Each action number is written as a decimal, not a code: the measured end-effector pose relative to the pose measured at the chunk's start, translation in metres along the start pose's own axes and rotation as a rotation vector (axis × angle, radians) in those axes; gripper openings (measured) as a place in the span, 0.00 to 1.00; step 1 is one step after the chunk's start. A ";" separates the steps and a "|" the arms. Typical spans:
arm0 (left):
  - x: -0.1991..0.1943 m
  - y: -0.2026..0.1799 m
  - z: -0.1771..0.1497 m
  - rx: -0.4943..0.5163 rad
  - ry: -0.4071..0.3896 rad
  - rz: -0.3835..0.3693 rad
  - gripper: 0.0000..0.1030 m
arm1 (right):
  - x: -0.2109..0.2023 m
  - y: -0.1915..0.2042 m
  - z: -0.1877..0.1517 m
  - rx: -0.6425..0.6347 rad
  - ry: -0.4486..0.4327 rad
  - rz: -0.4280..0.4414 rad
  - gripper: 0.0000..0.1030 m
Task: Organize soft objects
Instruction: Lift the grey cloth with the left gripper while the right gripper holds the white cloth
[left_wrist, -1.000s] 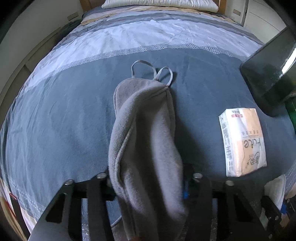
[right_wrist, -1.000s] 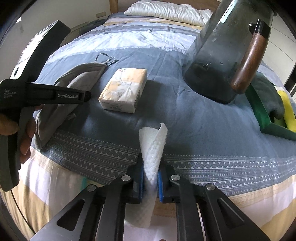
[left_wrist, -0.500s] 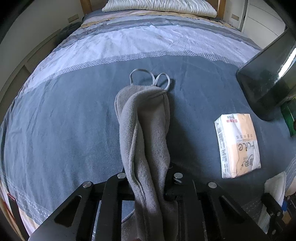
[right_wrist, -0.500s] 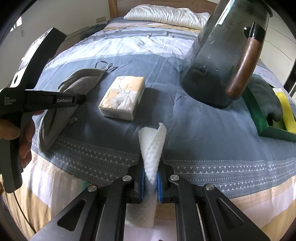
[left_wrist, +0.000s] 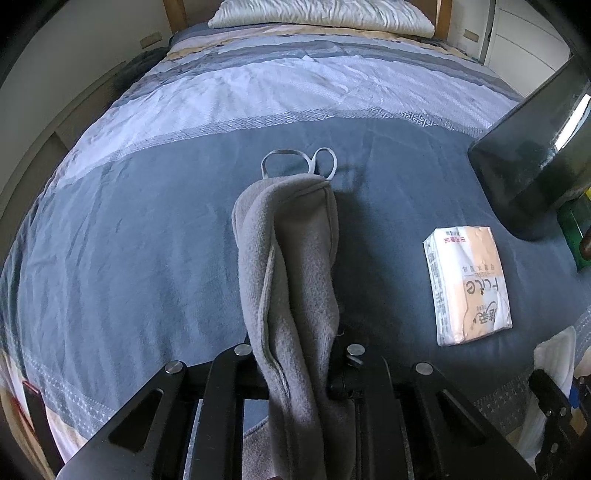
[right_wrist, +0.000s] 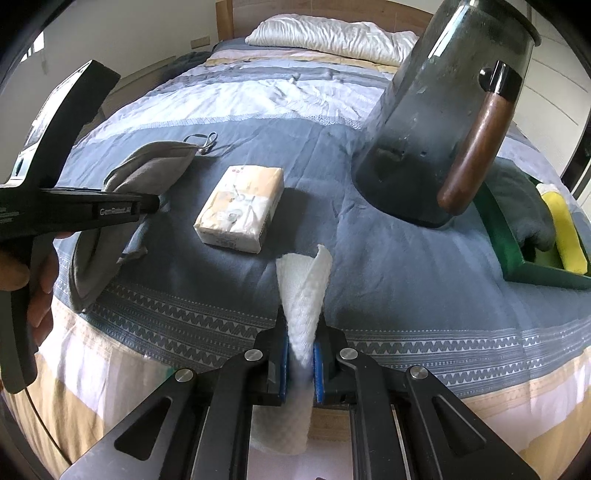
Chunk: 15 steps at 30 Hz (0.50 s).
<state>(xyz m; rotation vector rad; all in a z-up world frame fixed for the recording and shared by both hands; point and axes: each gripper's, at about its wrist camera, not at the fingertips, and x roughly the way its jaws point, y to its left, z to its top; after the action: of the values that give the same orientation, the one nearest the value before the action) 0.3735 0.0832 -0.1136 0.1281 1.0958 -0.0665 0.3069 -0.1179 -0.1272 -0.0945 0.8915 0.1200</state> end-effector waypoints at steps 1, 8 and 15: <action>-0.001 0.001 0.000 -0.001 -0.001 0.001 0.14 | -0.001 0.000 0.000 -0.001 -0.001 0.000 0.09; -0.012 0.005 -0.003 -0.014 -0.006 0.007 0.14 | -0.009 0.003 0.002 -0.005 -0.010 -0.005 0.09; -0.023 0.007 -0.008 -0.017 -0.009 0.015 0.14 | -0.015 0.005 0.004 -0.013 -0.013 -0.020 0.09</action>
<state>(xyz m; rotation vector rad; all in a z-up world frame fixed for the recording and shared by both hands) 0.3567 0.0911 -0.0964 0.1206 1.0862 -0.0441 0.2997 -0.1137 -0.1132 -0.1150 0.8767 0.1076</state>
